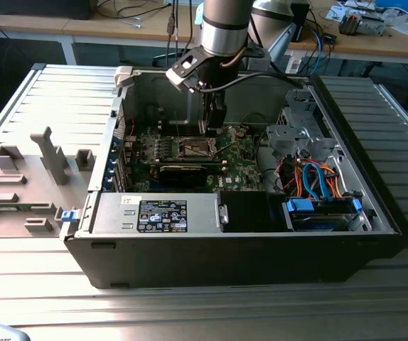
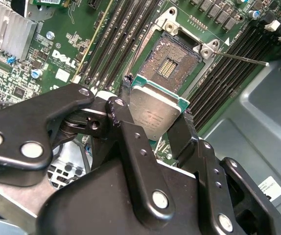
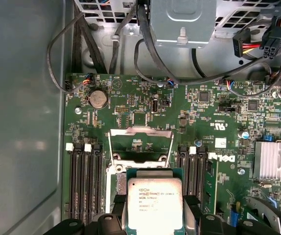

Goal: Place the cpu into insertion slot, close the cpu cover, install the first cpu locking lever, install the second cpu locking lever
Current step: 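Place the cpu into insertion slot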

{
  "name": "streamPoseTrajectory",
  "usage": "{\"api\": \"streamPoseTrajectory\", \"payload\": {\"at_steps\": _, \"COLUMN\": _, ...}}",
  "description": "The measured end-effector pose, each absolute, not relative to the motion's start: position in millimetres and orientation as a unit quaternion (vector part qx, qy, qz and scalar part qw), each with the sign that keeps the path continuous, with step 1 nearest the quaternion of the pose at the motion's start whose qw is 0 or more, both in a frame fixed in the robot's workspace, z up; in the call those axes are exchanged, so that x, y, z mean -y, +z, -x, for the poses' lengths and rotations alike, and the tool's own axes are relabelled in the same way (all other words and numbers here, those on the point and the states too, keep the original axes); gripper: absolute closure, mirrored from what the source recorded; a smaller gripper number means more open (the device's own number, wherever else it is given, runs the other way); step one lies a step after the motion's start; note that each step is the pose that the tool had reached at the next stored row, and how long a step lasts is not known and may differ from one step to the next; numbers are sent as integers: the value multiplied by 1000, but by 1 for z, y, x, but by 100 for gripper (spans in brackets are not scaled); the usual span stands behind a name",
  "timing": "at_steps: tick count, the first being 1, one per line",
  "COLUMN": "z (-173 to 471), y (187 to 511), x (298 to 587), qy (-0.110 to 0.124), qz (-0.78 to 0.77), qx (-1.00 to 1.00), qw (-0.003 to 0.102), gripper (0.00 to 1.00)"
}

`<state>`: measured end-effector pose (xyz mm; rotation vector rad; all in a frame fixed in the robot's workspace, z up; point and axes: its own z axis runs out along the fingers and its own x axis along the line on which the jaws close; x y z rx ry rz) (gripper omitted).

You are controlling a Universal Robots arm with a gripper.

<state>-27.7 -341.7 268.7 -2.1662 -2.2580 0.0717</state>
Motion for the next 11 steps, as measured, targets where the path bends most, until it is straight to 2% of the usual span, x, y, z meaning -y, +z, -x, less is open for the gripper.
{"api": "streamPoseTrajectory", "payload": {"at_steps": 11, "z": 28, "y": 266, "x": 342, "qy": 23, "qz": 692, "qx": 721, "qw": 6, "gripper": 46}}
